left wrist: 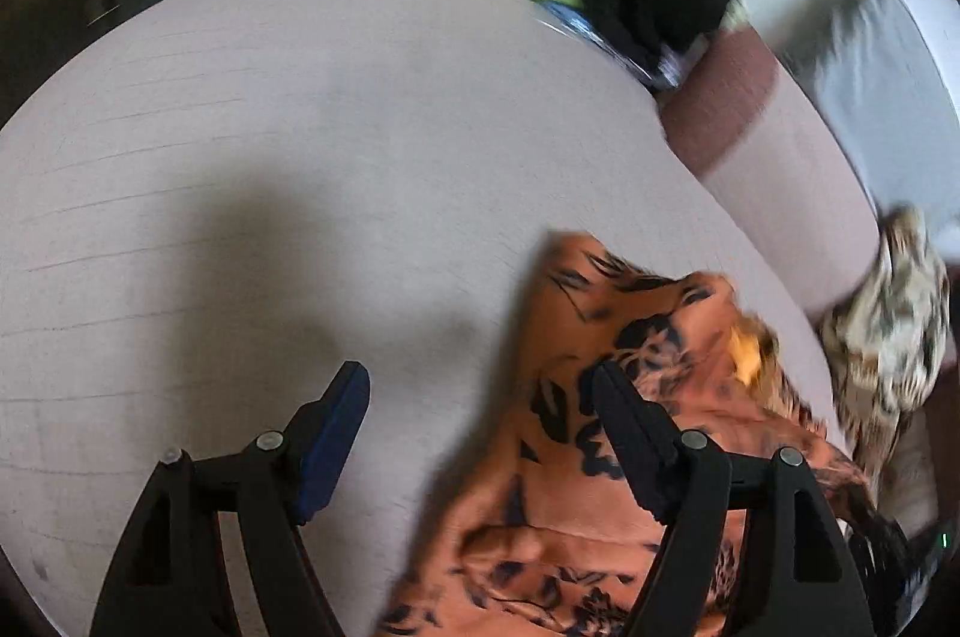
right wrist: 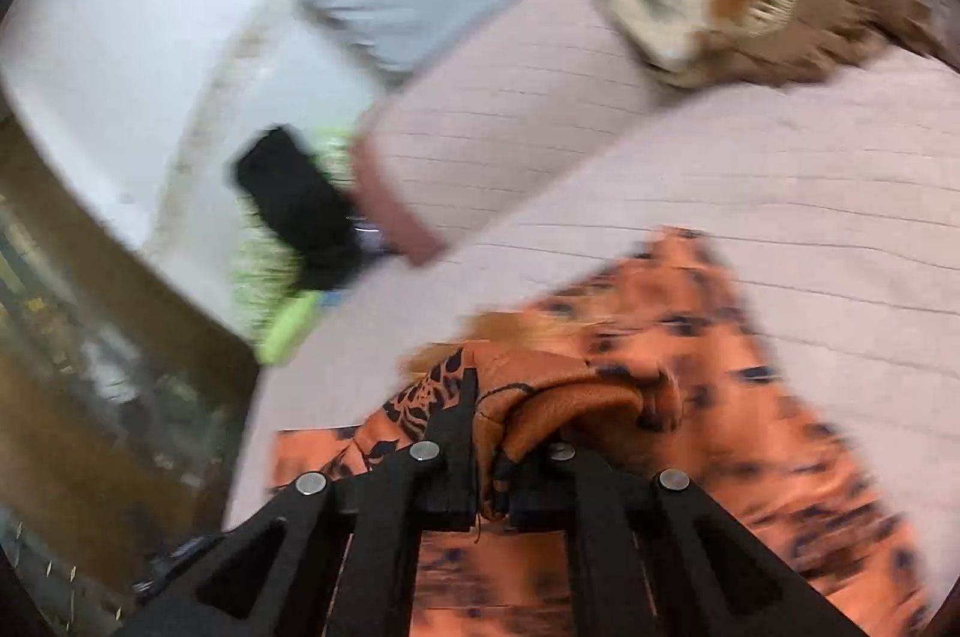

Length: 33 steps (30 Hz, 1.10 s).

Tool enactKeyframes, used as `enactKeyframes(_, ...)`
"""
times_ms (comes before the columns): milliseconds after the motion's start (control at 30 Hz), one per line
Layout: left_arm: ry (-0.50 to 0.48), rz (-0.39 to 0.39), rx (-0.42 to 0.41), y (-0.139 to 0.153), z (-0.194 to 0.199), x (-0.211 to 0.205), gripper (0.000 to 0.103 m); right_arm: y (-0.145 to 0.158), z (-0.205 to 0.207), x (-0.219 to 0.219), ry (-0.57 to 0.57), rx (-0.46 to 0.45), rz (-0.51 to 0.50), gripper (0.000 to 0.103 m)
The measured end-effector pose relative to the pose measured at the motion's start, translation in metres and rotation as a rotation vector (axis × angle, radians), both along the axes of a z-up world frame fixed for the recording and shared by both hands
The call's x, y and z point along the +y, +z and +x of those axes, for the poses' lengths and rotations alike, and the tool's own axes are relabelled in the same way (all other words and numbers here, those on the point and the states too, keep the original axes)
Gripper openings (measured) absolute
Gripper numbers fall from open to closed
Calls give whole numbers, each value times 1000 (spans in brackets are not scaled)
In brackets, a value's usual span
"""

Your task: Fold small clothes

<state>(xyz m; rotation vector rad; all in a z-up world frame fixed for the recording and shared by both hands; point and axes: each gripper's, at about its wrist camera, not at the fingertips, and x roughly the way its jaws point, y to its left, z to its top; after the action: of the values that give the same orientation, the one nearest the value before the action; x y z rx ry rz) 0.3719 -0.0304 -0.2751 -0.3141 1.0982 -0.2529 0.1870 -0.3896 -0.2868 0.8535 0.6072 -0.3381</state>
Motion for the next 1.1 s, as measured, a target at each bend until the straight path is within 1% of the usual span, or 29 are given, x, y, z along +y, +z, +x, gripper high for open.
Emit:
enactKeyframes(33, -21, 13, -7, 0, -2, -8, 78, -12, -1, -12, -13, 61, 41, 6)
enactKeyframes(100, -69, 45, -42, 4, -7, -27, 78, -25, -3, -23, -4, 107, 108, 7)
enactKeyframes(133, -90, 63, -61, 6, -11, -34, 78, -30, -1, -29, 10, 140, 143, 10)
enactKeyframes(200, -143, 119, -93, 7, -16, -52, 78, -37, -1, -39, 26, 169, 188, 10)
enactKeyframes(233, -161, 149, -98, 6, -15, -59, 78, -40, -2, -44, 35, 171, 222, 10)
enactKeyframes(267, -179, 195, -98, 2, -16, -67, 78, -42, -4, -50, 43, 162, 261, 10)
enactKeyframes(300, -184, 218, -94, -1, -16, -70, 78, -42, -6, -54, 43, 150, 282, 11)
enactKeyframes(367, -198, 247, -63, -12, -14, -76, 78, -37, -12, -56, 18, 120, 275, 12)
enactKeyframes(400, -206, 253, -41, -16, -14, -78, 78, -32, -15, -58, 8, 106, 255, 16)
enactKeyframes(467, -227, 265, 16, -28, -12, -82, 78, -27, -18, -60, -4, 85, 233, 27)
enactKeyframes(500, -232, 266, 31, -32, -12, -82, 78, -24, -19, -61, -4, 77, 229, 54)
enactKeyframes(533, -233, 276, 28, -33, -15, -82, 78, -23, -18, -62, 0, 63, 229, 83)
enactKeyframes(567, -236, 285, 21, -32, -17, -83, 78, -24, -18, -62, -2, 35, 239, 83)
enactKeyframes(633, -240, 282, 18, -31, -18, -81, 78, -33, -11, -63, 24, -9, 297, 81)
enactKeyframes(667, -237, 278, 19, -31, -19, -81, 78, -38, -7, -62, 25, -1, 307, 79)
enactKeyframes(700, -236, 279, 21, -32, -17, -83, 78, -43, -2, -61, 28, 18, 304, 65)
enactKeyframes(733, -237, 283, 21, -33, -17, -83, 78, -51, 9, -59, 38, 40, 295, 36)
enactKeyframes(767, -245, 297, 19, -33, -18, -83, 78, -54, 14, -57, 40, 53, 283, 21)
enactKeyframes(800, -252, 306, 18, -33, -20, -85, 78, -53, 14, -56, 28, 53, 261, 18)
enactKeyframes(833, -259, 312, 18, -34, -20, -88, 78, -40, 12, -51, 9, 17, 188, 15)
enactKeyframes(867, -266, 319, 18, -34, -21, -89, 78, -25, 8, -45, 16, -32, 130, 15)
enactKeyframes(933, -271, 326, 20, -36, -24, -87, 78, 18, -6, -28, 54, -205, -23, 13)
enactKeyframes(967, -275, 328, 19, -37, -27, -86, 78, 43, -18, -15, 83, -317, -127, 13)
enactKeyframes(1000, -280, 330, 17, -37, -30, -83, 78, 57, -26, -6, 103, -378, -195, 13)
enactKeyframes(1033, -285, 333, 16, -37, -33, -80, 79, 67, -31, 3, 122, -412, -270, 13)
enactKeyframes(1067, -293, 335, 12, -37, -37, -78, 79, 66, -30, 7, 124, -358, -336, 13)
enactKeyframes(1100, -300, 335, 9, -37, -40, -76, 79, 58, -22, 4, 97, -270, -352, 13)
